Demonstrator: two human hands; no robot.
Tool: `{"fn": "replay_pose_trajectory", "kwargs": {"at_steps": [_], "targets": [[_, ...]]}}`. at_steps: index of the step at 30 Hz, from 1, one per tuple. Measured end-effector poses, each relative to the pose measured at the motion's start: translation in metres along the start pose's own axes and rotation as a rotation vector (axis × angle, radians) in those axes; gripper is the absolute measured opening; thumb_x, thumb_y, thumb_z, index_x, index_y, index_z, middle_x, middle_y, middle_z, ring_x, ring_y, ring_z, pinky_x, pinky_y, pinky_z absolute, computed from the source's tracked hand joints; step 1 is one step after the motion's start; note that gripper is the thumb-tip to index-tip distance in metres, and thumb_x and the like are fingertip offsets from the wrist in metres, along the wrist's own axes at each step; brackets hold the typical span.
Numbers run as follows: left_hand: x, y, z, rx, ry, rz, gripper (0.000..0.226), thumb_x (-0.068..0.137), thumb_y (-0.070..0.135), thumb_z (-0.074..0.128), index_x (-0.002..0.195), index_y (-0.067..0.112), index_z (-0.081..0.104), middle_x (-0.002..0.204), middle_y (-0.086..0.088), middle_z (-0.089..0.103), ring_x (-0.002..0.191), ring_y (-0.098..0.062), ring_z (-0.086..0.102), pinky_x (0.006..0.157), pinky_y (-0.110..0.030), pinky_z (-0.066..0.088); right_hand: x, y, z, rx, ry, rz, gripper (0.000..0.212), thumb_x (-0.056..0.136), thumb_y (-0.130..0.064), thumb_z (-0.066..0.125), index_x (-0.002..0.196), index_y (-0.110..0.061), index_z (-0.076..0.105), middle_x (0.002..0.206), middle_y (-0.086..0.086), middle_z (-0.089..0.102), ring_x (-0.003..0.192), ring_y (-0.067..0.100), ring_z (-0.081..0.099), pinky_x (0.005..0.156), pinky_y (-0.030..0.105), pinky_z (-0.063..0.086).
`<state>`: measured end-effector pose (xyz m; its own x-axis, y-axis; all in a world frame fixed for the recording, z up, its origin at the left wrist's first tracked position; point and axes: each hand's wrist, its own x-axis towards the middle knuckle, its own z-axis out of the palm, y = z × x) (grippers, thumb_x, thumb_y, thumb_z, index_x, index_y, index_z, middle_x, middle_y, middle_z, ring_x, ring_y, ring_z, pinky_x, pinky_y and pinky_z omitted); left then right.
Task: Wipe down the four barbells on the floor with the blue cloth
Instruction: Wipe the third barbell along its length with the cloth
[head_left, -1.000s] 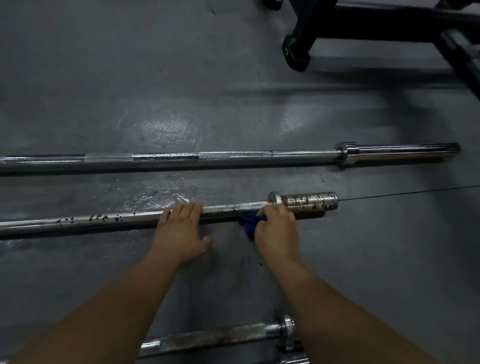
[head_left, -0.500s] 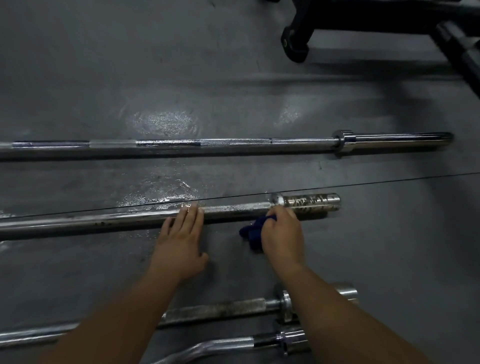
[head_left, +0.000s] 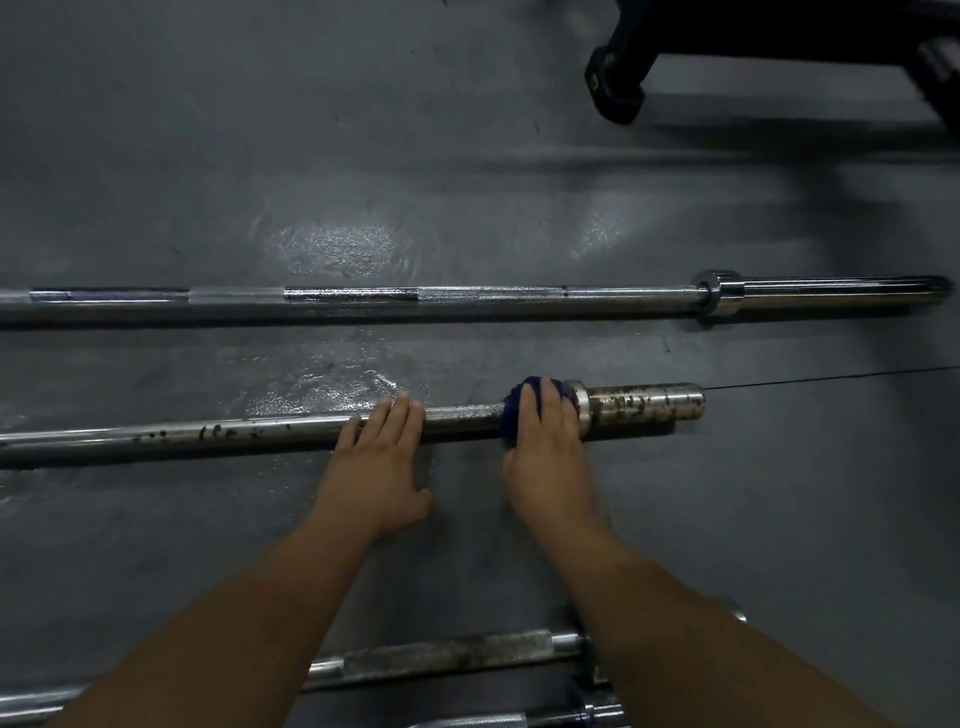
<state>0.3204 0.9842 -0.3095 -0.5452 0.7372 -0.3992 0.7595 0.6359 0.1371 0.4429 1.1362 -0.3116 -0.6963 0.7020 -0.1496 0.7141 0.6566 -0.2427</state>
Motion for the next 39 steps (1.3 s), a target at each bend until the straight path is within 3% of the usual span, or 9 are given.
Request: {"fn": "replay_pose_trajectory", "kwargs": {"at_steps": [5,10,13,16,22,26,31,35,39], "targets": [[-0.002,0.001,0.002,0.005,0.008,-0.002,0.107,0.081,0.056,0.055,0.158,0.019,-0.009,0.166,-0.001,-0.015,0.152,-0.019,-0.012,0.123,-0.045,0.000,0.015,-0.009,-0.009,0.025,0.050,0.079,0.055,0.077,-0.009,0.072,0.128,-0.020,0.054,0.132,0.004,0.049,0.114,0.030,0.043,0.087,0.036,0.044],[-0.003,0.000,0.003,-0.002,0.018,-0.001,0.106,0.080,0.055,0.054,0.158,0.018,-0.008,0.166,-0.001,-0.014,0.152,-0.019,-0.011,0.123,-0.044,-0.001,-0.013,-0.042,0.000,0.177,-0.066,-0.252,0.053,0.082,-0.007,0.061,0.133,-0.021,0.055,0.134,0.005,0.051,0.115,0.030,0.046,0.094,0.039,0.048],[-0.002,-0.002,0.001,-0.007,-0.007,0.009,0.106,0.081,0.056,0.054,0.158,0.020,-0.009,0.166,0.000,-0.015,0.152,-0.018,-0.011,0.123,-0.044,-0.001,0.002,-0.002,-0.009,0.216,0.101,0.012,0.049,0.084,-0.003,0.054,0.129,-0.020,0.058,0.132,0.005,0.049,0.118,0.027,0.043,0.092,0.044,0.050],[-0.003,-0.002,0.001,-0.012,-0.002,0.007,0.105,0.081,0.056,0.054,0.158,0.020,-0.009,0.166,0.000,-0.015,0.152,-0.018,-0.010,0.123,-0.044,0.000,-0.002,0.006,-0.011,0.147,0.094,0.156,0.054,0.086,-0.006,0.057,0.138,-0.019,0.050,0.146,0.006,0.038,0.123,0.029,0.038,0.098,0.041,0.046],[-0.002,-0.001,-0.001,-0.019,-0.008,0.015,0.106,0.082,0.056,0.055,0.158,0.019,-0.008,0.166,-0.001,-0.013,0.152,-0.019,-0.010,0.123,-0.044,0.000,0.006,-0.028,0.000,0.164,-0.117,-0.143,0.059,0.086,-0.010,0.057,0.143,-0.023,0.046,0.148,0.003,0.038,0.123,0.031,0.044,0.100,0.040,0.045],[-0.003,-0.002,0.001,-0.027,-0.001,0.021,0.106,0.082,0.057,0.055,0.158,0.018,-0.010,0.166,-0.002,-0.015,0.152,-0.020,-0.011,0.123,-0.045,0.000,-0.004,-0.005,-0.004,0.154,-0.019,0.143,0.064,0.085,-0.002,0.055,0.145,-0.021,0.041,0.153,0.001,0.031,0.120,0.031,0.044,0.098,0.039,0.046],[-0.002,-0.003,-0.001,-0.049,0.001,0.034,0.105,0.082,0.054,0.054,0.158,0.016,-0.008,0.166,-0.004,-0.012,0.152,-0.021,-0.010,0.123,-0.046,0.000,0.001,-0.042,-0.002,0.128,-0.266,-0.173,0.070,0.083,-0.007,0.059,0.147,-0.025,0.033,0.155,-0.004,0.025,0.116,0.033,0.049,0.094,0.046,0.049],[-0.002,-0.005,-0.001,-0.059,-0.003,0.036,0.106,0.082,0.055,0.055,0.158,0.017,-0.008,0.166,-0.003,-0.012,0.152,-0.021,-0.011,0.123,-0.046,0.000,0.001,-0.011,-0.005,0.027,-0.192,0.146,0.080,0.084,-0.007,0.061,0.151,-0.027,0.021,0.158,-0.004,0.017,0.114,0.031,0.050,0.091,0.044,0.051],[-0.004,-0.004,0.001,-0.060,-0.003,0.041,0.105,0.082,0.054,0.055,0.158,0.017,-0.008,0.166,-0.001,-0.011,0.152,-0.019,-0.011,0.123,-0.046,0.001,0.003,-0.029,-0.002,0.048,-0.230,-0.050,0.073,0.083,-0.011,0.065,0.145,-0.025,0.029,0.153,-0.004,0.028,0.116,0.030,0.052,0.088,0.048,0.053]]}}
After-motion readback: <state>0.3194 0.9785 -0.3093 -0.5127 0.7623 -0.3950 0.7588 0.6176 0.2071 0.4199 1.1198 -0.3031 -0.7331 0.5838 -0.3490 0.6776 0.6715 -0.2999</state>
